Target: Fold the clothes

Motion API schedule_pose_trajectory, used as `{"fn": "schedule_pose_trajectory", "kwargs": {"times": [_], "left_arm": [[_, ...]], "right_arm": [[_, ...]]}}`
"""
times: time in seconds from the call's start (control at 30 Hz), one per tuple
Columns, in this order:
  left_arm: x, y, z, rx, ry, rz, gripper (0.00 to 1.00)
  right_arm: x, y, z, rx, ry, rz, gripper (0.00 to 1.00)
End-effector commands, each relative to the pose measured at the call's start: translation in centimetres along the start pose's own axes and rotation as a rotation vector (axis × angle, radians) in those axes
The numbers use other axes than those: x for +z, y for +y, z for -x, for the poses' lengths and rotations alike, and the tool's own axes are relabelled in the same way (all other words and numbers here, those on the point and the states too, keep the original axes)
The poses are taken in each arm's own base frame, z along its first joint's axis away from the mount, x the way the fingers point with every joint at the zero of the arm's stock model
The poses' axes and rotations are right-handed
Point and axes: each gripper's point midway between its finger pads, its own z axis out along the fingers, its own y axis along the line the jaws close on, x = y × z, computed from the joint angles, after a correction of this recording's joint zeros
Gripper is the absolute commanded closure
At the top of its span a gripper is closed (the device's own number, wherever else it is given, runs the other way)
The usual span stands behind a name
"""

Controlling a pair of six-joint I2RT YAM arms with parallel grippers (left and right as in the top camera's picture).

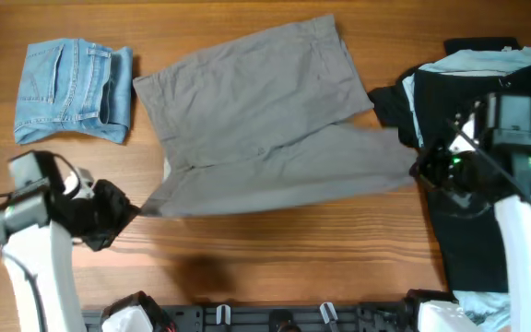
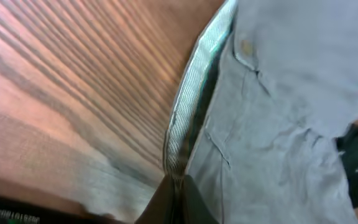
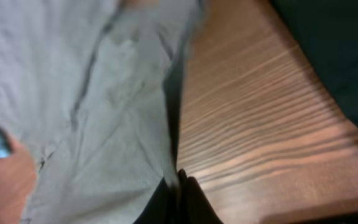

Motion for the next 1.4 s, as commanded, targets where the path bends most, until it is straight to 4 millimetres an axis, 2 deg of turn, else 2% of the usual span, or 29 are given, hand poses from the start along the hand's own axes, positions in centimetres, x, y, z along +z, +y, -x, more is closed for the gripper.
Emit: {"fn": "schedule_pose_trajectory", "kwargs": {"times": [0.0, 0.1, 0.17, 0.23, 0.3, 0.33, 0.43, 0.47, 0.53, 0.57, 0.6, 0.73, 0.8, 0.83, 0.9, 0.97, 1.03, 1.1, 1.13, 1.17, 1.2, 1.27, 1.33, 1.37], "left_arm": [[-5.5, 1.3, 1.1, -0.019, -0.231, 0.088, 0.96], [-8.5, 2.8, 1.2, -0.046, -0.372, 0.161, 0.96], [-8.6, 2.6, 1.5, -0.044, -0.386, 0.154, 0.96], [-8.4, 2.1, 2.7, -0.04, -0.396, 0.143, 0.96], [-6.7, -0.6, 1.3, 0.041, -0.252, 0.01, 0.96], [-4.8, -2.0, -0.4, 0.105, -0.131, -0.047, 0.87], [0.8, -3.0, -4.3, 0.279, 0.079, -0.024, 0.76], [3.0, -4.3, -6.3, 0.379, 0.159, -0.064, 0.76], [7.0, -6.5, -9.2, 0.543, 0.237, -0.123, 0.94], [9.3, -7.0, -9.9, 0.555, 0.236, -0.099, 0.96], [11.6, -7.0, -10.1, 0.546, 0.23, -0.047, 0.96], [18.0, -6.5, -9.2, 0.441, 0.265, 0.047, 0.96], [19.3, -4.8, -8.6, 0.316, 0.324, 0.119, 0.96], [19.8, -3.6, -6.8, 0.223, 0.316, 0.152, 0.96], [20.4, -1.5, -2.2, 0.104, 0.216, 0.187, 0.96], [21.0, -1.8, 1.8, 0.081, 0.129, 0.107, 0.96], [20.6, -4.0, 6.0, 0.137, 0.018, -0.024, 0.96], [19.2, -7.9, 8.5, 0.26, -0.034, -0.14, 0.96], [18.4, -10.1, 9.2, 0.338, -0.05, -0.171, 0.96], [18.0, -11.0, 9.3, 0.37, -0.053, -0.175, 0.96], [17.5, -11.8, 9.3, 0.398, -0.043, -0.169, 0.96], [16.1, -12.0, 8.5, 0.416, 0.025, -0.124, 0.86], [14.8, -11.4, 6.1, 0.453, 0.135, -0.112, 0.8], [13.9, -11.2, 4.0, 0.488, 0.216, -0.14, 0.76]], "right_arm": [[-3.8, 1.2, 2.2, -0.08, -0.153, 0.024, 0.96], [-4.4, 2.9, 3.3, -0.097, -0.2, 0.099, 0.96], [-3.9, 3.8, 5.0, -0.11, -0.236, 0.119, 0.96], [-2.2, 4.4, 6.4, -0.116, -0.22, 0.114, 0.96], [-0.7, 4.3, 5.9, -0.121, -0.158, 0.086, 0.95], [-0.2, 4.3, 6.0, -0.126, -0.143, 0.078, 0.96], [-0.1, 4.3, 5.9, -0.128, -0.142, 0.077, 0.96], [-0.1, 4.3, 5.9, -0.128, -0.141, 0.077, 0.96], [-0.1, 4.2, 5.9, -0.127, -0.139, 0.076, 0.96], [-0.1, 4.2, 5.9, -0.127, -0.138, 0.075, 0.96], [-0.1, 4.1, 5.7, -0.125, -0.133, 0.073, 0.96], [-0.1, 4.1, 5.7, -0.121, -0.13, 0.071, 0.96], [-0.1, 4.1, 5.7, -0.103, -0.13, 0.073, 0.96], [-0.1, 4.5, 5.7, -0.108, -0.131, 0.091, 0.96], [-0.2, 5.1, 5.9, -0.114, -0.134, 0.124, 0.96], [-0.3, 5.3, 6.2, -0.118, -0.146, 0.132, 0.96], [-0.3, 5.4, 6.2, -0.121, -0.148, 0.137, 0.96], [-0.2, 6.6, 5.3, -0.145, -0.116, 0.176, 0.96], [-0.1, 7.1, 4.7, -0.159, -0.102, 0.188, 0.96], [0.0, 7.5, 4.3, -0.152, -0.092, 0.19, 0.96], [0.2, 8.1, 3.7, -0.143, -0.078, 0.196, 0.96], [0.4, 8.4, 3.3, -0.132, -0.086, 0.168, 0.96], [0.6, 8.2, 3.4, -0.144, -0.103, 0.142, 0.96], [0.6, 8.1, 3.5, -0.143, -0.11, 0.134, 0.96]]}}
